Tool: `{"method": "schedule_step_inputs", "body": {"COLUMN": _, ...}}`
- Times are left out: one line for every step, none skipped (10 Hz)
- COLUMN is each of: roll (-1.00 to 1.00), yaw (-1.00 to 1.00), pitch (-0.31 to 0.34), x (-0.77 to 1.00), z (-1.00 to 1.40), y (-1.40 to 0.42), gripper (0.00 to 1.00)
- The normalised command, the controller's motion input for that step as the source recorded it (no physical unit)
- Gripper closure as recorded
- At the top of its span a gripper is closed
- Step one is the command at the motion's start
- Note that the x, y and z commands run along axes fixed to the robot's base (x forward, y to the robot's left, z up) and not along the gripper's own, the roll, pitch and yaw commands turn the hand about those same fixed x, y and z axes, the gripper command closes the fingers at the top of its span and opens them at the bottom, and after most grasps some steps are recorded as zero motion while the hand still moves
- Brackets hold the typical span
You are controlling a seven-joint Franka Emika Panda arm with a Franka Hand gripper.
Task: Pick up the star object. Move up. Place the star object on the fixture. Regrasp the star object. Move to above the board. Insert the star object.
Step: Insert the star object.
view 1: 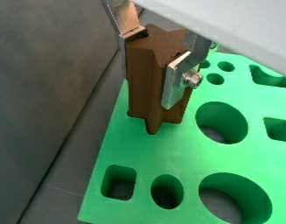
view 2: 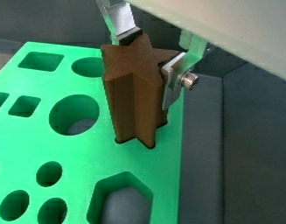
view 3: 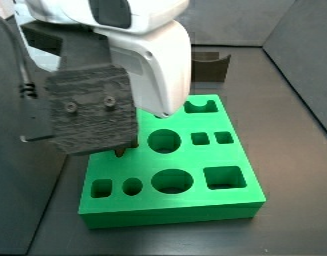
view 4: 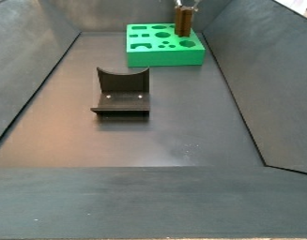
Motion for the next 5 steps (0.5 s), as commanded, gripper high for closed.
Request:
{"method": "schedule_step_inputs", "body": {"roll": 0.15, "yaw": 0.0, "pitch": 0.146, "x": 0.36, "z": -0.82, "y": -0.01, "gripper": 1.0}}
{"method": "schedule_step_inputs", "body": {"roll": 0.15, "yaw": 0.0, "pitch": 0.19, "x": 0.4, "z": -0.75, "y": 0.0, "gripper": 1.0}}
{"method": "schedule_step_inputs", "body": {"roll": 0.14, "yaw": 0.0, "pitch": 0.187, "x": 0.41, "z": -0.77, "y": -0.03, "gripper": 1.0}}
{"method": "schedule_step_inputs", "body": {"roll": 0.13, "yaw": 0.0, "pitch": 0.146, "x": 0.2, "z": -0.46, "y": -0.07, "gripper": 1.0}}
{"method": "schedule_step_inputs", "body": {"roll": 0.0, "yaw": 0.0, "pitch": 0.0, "x": 0.0, "z": 0.0, "y": 0.0, "gripper": 1.0}}
